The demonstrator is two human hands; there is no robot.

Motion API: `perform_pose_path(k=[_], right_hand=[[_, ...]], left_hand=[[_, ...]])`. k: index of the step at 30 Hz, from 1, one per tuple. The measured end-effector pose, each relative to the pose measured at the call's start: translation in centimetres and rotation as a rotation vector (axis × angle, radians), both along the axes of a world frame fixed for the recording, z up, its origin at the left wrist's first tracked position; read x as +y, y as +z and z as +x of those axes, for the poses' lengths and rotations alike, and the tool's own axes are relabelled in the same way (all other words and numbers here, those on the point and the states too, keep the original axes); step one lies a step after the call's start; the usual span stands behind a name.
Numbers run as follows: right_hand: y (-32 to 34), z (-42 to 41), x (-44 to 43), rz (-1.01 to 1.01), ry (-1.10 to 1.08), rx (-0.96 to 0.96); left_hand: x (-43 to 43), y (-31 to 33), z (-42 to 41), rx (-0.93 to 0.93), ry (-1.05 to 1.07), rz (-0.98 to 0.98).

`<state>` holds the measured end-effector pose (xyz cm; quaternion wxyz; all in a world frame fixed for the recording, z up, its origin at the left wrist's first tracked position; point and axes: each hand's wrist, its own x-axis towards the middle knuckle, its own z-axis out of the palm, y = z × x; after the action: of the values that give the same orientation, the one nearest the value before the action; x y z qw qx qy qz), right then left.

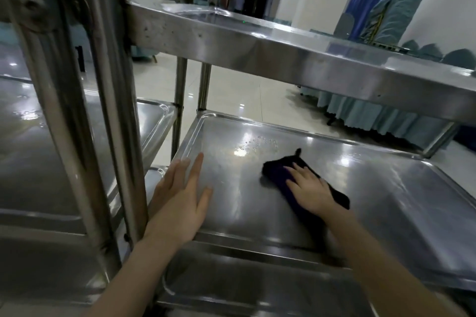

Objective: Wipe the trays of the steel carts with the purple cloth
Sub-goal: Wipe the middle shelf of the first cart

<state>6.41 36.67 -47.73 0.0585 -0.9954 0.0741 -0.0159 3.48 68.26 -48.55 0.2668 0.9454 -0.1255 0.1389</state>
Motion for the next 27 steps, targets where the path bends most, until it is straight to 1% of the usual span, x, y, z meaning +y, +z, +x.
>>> perform_pose_path(k=[3,5,7,9,11,13,16,18,20,21,24,27], right_hand=[[-0.2,4.6,9.6,0.044,0.257,0.006],[0.2,6.4,14.8,0.089,0.381,0.019],[0.5,7.2,16.7,0.106,0.455,0.039],[0.8,7.0,15.3,0.117,0.493,0.055],[1.0,6.1,11.4,0.111,0.448,0.03],[1.1,4.6,5.7,0.089,0.333,-0.018],[0.5,1.6,-2.9,0.065,0.145,-0.045],[0.0,1.1,-5.3,0.063,0.027,-0.032],[-0.1,2.4,-3.9,0.053,-0.002,-0.003],[-0.1,3.2,-2.1,0.054,0.017,0.01],[-0.6,6.4,5.7,0.039,0.215,-0.014],[-0.4,9.3,12.9,0.099,0.372,0.004]], left_hand=[[0.0,0.1,0.0,-0.001,-0.001,-0.022],[0.1,0.0,0.1,0.001,0.011,-0.04],[0.1,0.0,0.3,-0.005,0.024,-0.061],[0.2,-0.2,0.3,-0.02,0.02,-0.07],[0.2,-0.3,0.2,-0.011,0.011,-0.081],[0.2,-0.2,0.2,0.023,0.027,-0.105],[0.0,-0.2,0.1,0.006,0.102,-0.184],[-0.2,0.0,0.0,-0.005,0.101,-0.22],[-0.3,0.1,-0.1,-0.005,0.09,-0.215],[-0.3,0.1,-0.1,0.001,0.088,-0.201],[-0.3,0.1,-0.1,-0.001,0.099,-0.191],[-0.5,0.0,-0.2,-0.005,0.133,-0.213]])
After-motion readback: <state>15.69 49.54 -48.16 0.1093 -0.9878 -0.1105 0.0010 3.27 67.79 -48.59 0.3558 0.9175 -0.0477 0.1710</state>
